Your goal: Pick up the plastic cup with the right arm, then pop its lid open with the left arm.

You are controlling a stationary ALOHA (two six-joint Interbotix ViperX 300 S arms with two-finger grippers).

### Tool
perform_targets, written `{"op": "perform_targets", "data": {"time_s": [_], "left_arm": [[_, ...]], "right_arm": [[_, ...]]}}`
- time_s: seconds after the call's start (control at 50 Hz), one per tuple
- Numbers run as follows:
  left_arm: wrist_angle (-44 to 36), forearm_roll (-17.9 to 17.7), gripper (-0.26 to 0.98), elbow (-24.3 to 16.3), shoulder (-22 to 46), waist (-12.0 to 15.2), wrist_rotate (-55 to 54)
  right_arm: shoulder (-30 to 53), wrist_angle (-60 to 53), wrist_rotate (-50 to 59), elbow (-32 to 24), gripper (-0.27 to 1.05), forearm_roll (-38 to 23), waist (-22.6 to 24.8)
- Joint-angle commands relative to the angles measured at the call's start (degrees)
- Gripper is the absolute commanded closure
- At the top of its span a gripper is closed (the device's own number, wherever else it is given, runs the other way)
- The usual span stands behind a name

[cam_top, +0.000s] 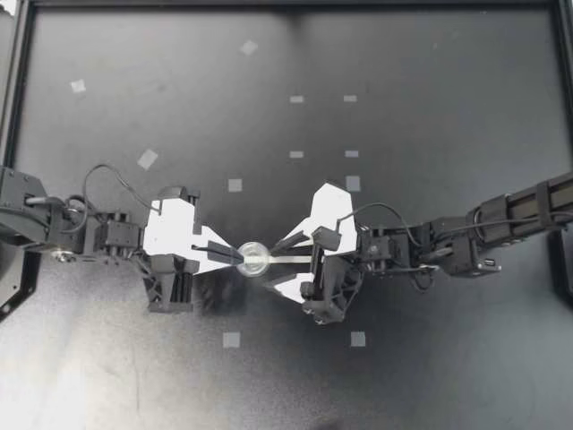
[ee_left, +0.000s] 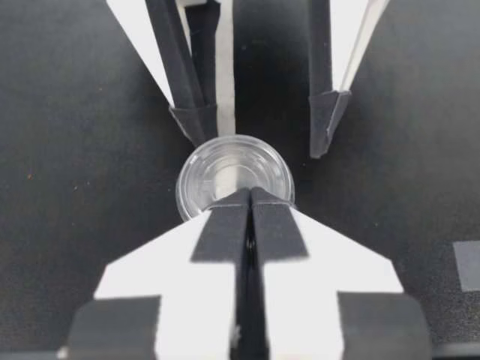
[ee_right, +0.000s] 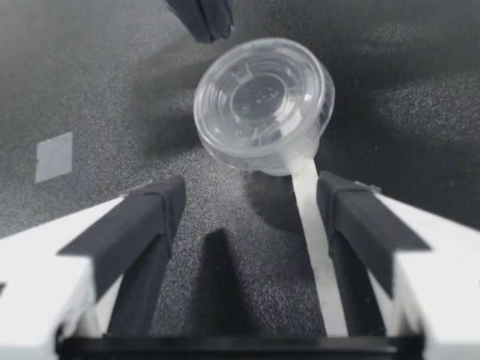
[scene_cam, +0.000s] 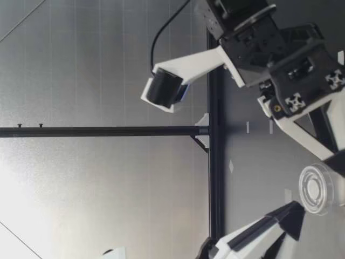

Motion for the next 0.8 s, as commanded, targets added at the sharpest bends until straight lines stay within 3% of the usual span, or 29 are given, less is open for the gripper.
{"op": "perform_targets", "data": {"time_s": [0.0,0.78], "left_arm": [[-0.70,0.09,0.75,-1.14,-0.26,-0.09,0.26],[-1.32,0.00,0.75,0.00,2.72,0.09,0.18]], "right_arm": [[-0.62,-0.18,-0.09,-1.49,0.08,-0.09,-0.26],[0.62,0.79,-2.20,-3.08,0.08,-0.09,-0.97]]}}
